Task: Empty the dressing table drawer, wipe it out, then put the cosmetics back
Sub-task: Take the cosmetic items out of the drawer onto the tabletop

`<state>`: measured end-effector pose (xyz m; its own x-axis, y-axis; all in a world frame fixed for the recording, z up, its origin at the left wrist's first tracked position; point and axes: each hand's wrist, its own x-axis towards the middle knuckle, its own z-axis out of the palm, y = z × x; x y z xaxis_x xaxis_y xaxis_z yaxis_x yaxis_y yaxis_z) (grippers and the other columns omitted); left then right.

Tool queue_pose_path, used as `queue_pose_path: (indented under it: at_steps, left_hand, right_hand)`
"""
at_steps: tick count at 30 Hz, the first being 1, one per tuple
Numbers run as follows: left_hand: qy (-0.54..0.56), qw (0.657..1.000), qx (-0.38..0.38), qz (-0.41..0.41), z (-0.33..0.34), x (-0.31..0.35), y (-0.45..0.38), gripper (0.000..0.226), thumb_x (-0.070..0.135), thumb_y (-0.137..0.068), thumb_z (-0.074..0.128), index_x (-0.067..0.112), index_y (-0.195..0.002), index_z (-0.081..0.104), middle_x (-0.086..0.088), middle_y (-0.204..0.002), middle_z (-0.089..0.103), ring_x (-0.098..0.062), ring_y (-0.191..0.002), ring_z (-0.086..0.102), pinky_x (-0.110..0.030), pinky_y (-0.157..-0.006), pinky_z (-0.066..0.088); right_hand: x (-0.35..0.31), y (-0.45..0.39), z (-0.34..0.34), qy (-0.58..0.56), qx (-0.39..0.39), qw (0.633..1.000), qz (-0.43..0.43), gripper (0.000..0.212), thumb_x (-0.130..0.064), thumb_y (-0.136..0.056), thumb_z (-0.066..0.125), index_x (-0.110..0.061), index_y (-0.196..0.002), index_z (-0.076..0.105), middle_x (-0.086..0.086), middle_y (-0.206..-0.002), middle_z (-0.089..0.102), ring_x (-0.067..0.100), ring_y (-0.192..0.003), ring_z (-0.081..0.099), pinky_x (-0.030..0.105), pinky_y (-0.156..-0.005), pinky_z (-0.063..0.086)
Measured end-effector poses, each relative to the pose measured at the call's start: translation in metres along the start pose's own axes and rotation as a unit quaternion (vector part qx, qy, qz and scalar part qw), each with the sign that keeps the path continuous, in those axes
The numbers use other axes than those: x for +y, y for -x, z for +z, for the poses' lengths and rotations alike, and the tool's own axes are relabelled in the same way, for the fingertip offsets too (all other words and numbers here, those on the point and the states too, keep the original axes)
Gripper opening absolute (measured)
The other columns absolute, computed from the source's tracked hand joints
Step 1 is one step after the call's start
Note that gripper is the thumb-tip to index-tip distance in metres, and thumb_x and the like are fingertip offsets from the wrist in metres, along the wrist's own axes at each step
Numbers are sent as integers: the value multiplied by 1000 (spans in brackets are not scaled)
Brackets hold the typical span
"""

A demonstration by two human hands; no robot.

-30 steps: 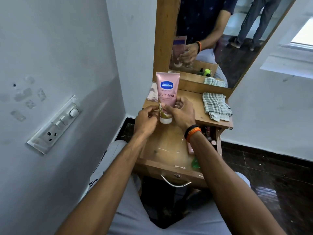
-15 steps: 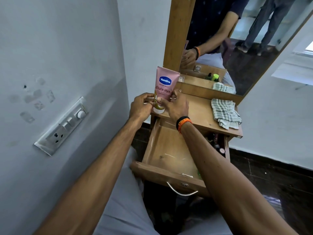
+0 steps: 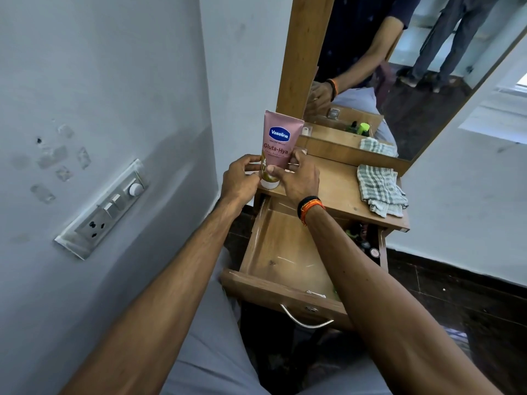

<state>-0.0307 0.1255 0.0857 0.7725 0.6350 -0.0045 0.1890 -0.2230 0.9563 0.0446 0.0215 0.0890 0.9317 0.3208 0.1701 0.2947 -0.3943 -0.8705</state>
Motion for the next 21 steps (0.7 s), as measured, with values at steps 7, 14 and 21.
queue_pose_path:
  at_steps: [7,14,21]
  left_hand:
    - [-14,999,37,-20,4,-4,4,41,14,-91,69,17,-131,59,-2,-125,67,-17,-105,65,-36,-92,58]
    - [8,997,62,-54,19,-13,19,34,13,-88,71,19,-119,59,1,-111,67,-17,-97,67,-35,-81,61]
    - [5,994,90,-54,39,-18,44,18,2,-85,64,12,-100,63,6,-90,64,-5,-78,60,-19,-61,45]
  right_hand:
    - [6,2,-11,-20,15,1000,19,75,-30,-69,89,-15,-134,54,5,-122,68,19,-107,66,35,-89,57]
    - [21,13,-42,-14,38,999,23,72,-31,-68,90,-14,-130,58,2,-115,68,13,-102,65,28,-86,57]
    - [53,34,-73,68,55,995,48,20,-15,-75,84,-20,-91,72,-6,-87,71,8,-84,67,30,-82,59]
